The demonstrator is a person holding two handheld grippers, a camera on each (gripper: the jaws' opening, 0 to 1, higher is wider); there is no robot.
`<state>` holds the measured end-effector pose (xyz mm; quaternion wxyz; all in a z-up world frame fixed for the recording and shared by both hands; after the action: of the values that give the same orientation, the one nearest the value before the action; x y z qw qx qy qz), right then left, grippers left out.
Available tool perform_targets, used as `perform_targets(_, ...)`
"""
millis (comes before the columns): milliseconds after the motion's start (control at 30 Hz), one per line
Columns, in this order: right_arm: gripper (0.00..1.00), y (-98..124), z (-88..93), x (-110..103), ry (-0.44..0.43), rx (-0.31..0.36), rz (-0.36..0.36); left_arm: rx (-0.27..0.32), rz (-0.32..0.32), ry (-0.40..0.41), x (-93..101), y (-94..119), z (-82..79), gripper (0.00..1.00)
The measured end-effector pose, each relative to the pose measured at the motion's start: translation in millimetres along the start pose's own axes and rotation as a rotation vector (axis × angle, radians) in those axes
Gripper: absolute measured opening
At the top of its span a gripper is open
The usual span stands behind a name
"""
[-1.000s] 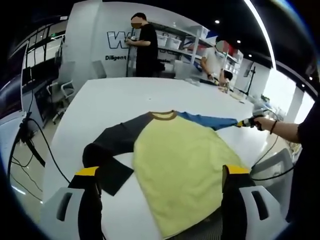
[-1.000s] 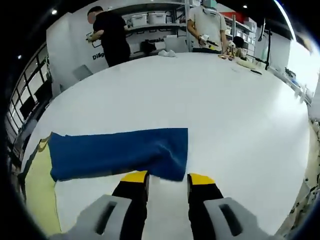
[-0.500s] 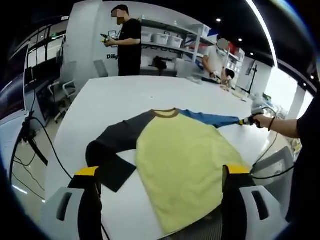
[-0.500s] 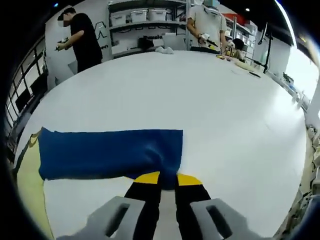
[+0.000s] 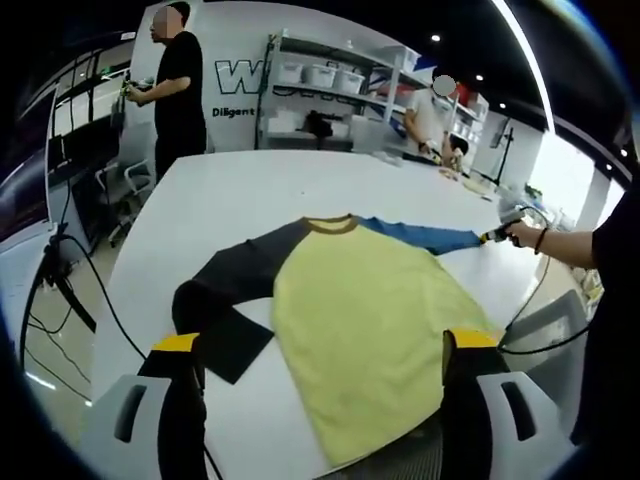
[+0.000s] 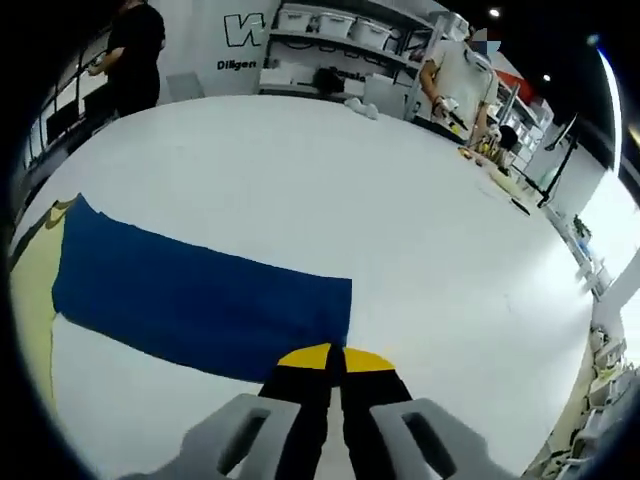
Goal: Fold the garment on the visible template until the final outline fits inside the template.
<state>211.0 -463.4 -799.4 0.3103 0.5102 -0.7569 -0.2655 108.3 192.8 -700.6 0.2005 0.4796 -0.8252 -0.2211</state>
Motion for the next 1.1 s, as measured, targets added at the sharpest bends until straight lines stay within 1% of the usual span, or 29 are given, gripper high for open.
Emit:
perform_targets(67, 0.00, -1, -3.5, 0, -0.130, 0.024, -0.040, 0.000, 0.000, 0.001, -0.5, 0, 0.0, 0.94)
perform_targets(100, 0.00, -1, -2.5, 1, -0.208, 0.010, -0.041, -0.001, 0.000, 0.000, -0.7, 0, 0.0, 0.94)
perform_targets(133, 0.05, -1, -1.9, 0, -0.240, 0.009, -0.070, 0.000, -0.002, 0.000, -1.0, 1, 0.0, 0.94)
perform_targets(167, 0.11, 0, -1.3, -2, -0.284, 0.017, -0.078, 0.000, -0.004, 0.002, -1.5, 0, 0.0, 0.94)
perform_targets(200, 0.15, 0, 0.0, -3, -0.285, 0.010, -0.087, 0.000, -0.004, 0.002, -1.5, 0, 0.1, 0.94)
perform_targets(233, 0.16, 0, 1.3, -3, -0.289, 0.006, -0.089, -0.005, -0.003, 0.001, -1.6, 0, 0.6, 0.94)
perform_targets(333, 0.17, -3, 6.9, -6, -0.306, -0.018, -0.093, -0.010, -0.002, -0.002, -1.3, -1, 1.1, 0.94)
perform_targets(367, 0.17, -10, 10.7, -4, -0.310, -0.054, -0.080, -0.011, -0.001, -0.002, -0.9, 0, 1.3, 0.95)
perform_targets(433, 0.18, -14, 12.0, -4, -0.311, -0.059, -0.078, -0.010, 0.004, -0.004, 0.1, 0, 1.5, 0.95)
perform_targets(467, 0.17, -16, 16.6, -3, -0.348, -0.094, -0.049, -0.010, 0.005, -0.003, 0.2, 0, 1.7, 0.95)
perform_targets(500, 0.15, -22, 7.6, 1, -0.275, -0.032, -0.064, -0.010, 0.005, -0.002, 0.2, 1, 1.9, 0.95)
perform_targets(533, 0.13, -24, 6.4, 2, -0.298, -0.056, -0.049, -0.009, 0.005, -0.001, 0.2, 1, 2.1, 0.95)
perform_targets(567, 0.10, -27, 7.6, 2, -0.286, -0.055, -0.031, -0.011, 0.007, -0.001, 0.1, 2, 2.8, 0.95)
perform_targets(600, 0.04, -28, 7.7, 3, -0.276, -0.057, -0.024, -0.013, 0.006, -0.001, 0.0, 2, 3.2, 0.95)
perform_targets(633, 0.01, -23, 10.1, -1, -0.277, -0.055, -0.023, -0.015, 0.005, -0.002, -0.2, 2, 3.7, 0.95)
perform_targets(733, 0.00, -23, 8.5, -2, -0.298, -0.060, -0.039, -0.018, 0.005, -0.004, -0.3, 3, 4.4, 0.95)
perform_targets(767, 0.00, -22, 7.2, -3, -0.304, -0.045, -0.044, -0.018, 0.006, -0.003, -0.2, 3, 4.5, 0.96)
perform_targets(800, 0.00, -18, 7.5, -6, -0.319, -0.047, -0.048, -0.019, 0.008, -0.003, 0.1, 4, 4.8, 0.96)
perform_targets(833, 0.00, -16, 6.6, -6, -0.320, -0.067, -0.053, -0.019, 0.011, -0.005, 0.8, 4, 4.8, 0.97)
perform_targets(867, 0.00, -15, 1.0, -6, -0.314, -0.048, -0.063, -0.019, 0.015, -0.009, 1.8, 4, 4.9, 0.97)
perform_targets(900, 0.00, -16, -2.2, -7, -0.320, -0.054, -0.083, -0.019, 0.020, -0.013, 2.7, 5, 5.1, 0.98)
perform_targets(933, 0.00, -16, -6.7, -9, -0.326, -0.043, -0.098, -0.022, 0.025, -0.016, 3.5, 5, 5.5, 0.98)
perform_targets(967, 0.00, -11, -11.6, -13, -0.336, -0.016, -0.112, -0.031, 0.028, -0.018, 4.4, 5, 6.5, 0.99)
perform_targets(1033, 0.00, -7, -15.7, -19, -0.346, -0.015, -0.134, -0.035, 0.029, -0.021, 4.9, 5, 7.2, 0.99)
perform_targets(1067, 0.00, -5, -24.3, -24, -0.358, -0.010, -0.165, -0.043, 0.034, -0.027, 6.2, 5, 8.6, 0.99)
perform_targets(1100, 0.00, -1, -27.6, -28, -0.358, 0.006, -0.173, -0.045, 0.039, -0.032, 7.1, 5, 9.1, 0.99)
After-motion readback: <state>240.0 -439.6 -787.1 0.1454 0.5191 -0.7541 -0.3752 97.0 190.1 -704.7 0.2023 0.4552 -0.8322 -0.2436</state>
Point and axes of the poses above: the point that each gripper's makers call its tool centre point, and the gripper's own axes: y roughly backward along the fingers, x roughly to its right, z roughly out of its underside, the point moved 6 cm from there along y, roughly backward along the fingers, and after that the axes turned 3 degrees about -y, right-handed, at the moved point
